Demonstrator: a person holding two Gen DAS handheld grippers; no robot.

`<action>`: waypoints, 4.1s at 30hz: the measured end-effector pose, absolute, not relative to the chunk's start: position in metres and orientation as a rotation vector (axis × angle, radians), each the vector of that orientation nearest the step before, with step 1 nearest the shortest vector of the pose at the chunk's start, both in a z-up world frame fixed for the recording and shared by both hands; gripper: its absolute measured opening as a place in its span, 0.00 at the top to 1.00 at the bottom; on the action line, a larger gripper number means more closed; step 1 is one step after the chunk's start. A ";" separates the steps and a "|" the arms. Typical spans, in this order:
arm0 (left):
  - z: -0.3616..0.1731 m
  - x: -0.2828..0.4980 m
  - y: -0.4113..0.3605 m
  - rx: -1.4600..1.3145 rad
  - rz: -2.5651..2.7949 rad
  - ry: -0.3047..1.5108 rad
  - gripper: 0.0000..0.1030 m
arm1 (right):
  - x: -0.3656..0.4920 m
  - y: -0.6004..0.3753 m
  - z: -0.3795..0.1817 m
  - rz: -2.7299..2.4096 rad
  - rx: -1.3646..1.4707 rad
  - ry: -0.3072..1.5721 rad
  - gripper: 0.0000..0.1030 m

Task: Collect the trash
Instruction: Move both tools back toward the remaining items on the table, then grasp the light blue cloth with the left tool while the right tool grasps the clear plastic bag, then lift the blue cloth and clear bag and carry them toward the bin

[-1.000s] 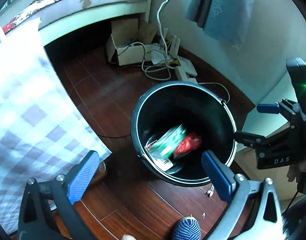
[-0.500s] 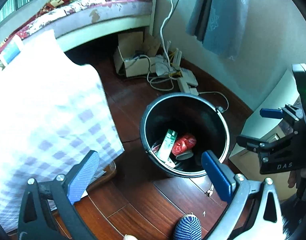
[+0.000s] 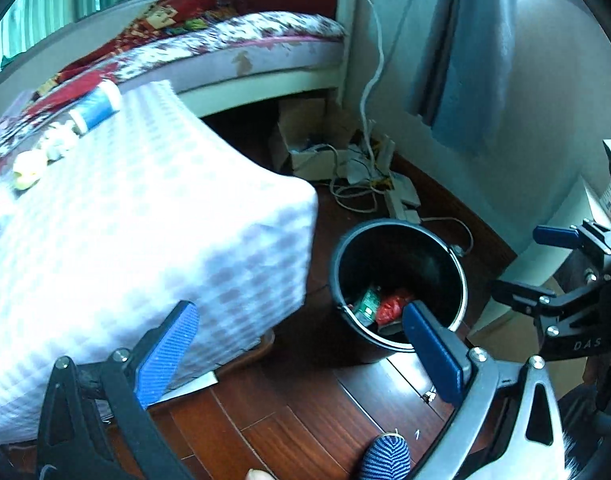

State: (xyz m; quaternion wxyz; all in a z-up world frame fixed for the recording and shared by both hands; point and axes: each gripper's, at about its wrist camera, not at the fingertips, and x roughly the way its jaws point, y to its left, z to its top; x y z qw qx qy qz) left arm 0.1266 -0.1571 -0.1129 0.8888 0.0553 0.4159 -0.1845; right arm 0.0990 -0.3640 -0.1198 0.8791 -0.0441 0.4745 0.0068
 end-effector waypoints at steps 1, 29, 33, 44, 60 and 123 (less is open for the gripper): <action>-0.110 0.126 -0.152 0.110 -0.373 0.857 0.01 | 0.099 -0.359 -0.116 0.019 -0.097 0.981 0.01; -0.074 0.130 0.111 -0.056 0.094 0.770 0.01 | 0.189 -0.117 -0.065 0.386 -0.161 0.812 0.01; -0.077 0.138 0.154 -0.073 0.174 0.763 0.01 | 0.205 -0.065 -0.062 0.465 -0.187 0.792 0.01; -0.089 0.204 0.249 -0.163 0.242 0.779 0.12 | 0.287 0.059 -0.079 0.556 -0.203 0.805 0.08; -0.122 0.300 0.299 -0.231 0.158 0.867 0.39 | 0.359 0.108 -0.111 0.566 -0.148 0.860 0.48; -0.055 0.115 0.039 -0.056 -0.173 0.764 0.92 | 0.158 -0.165 -0.046 0.345 0.010 0.705 0.60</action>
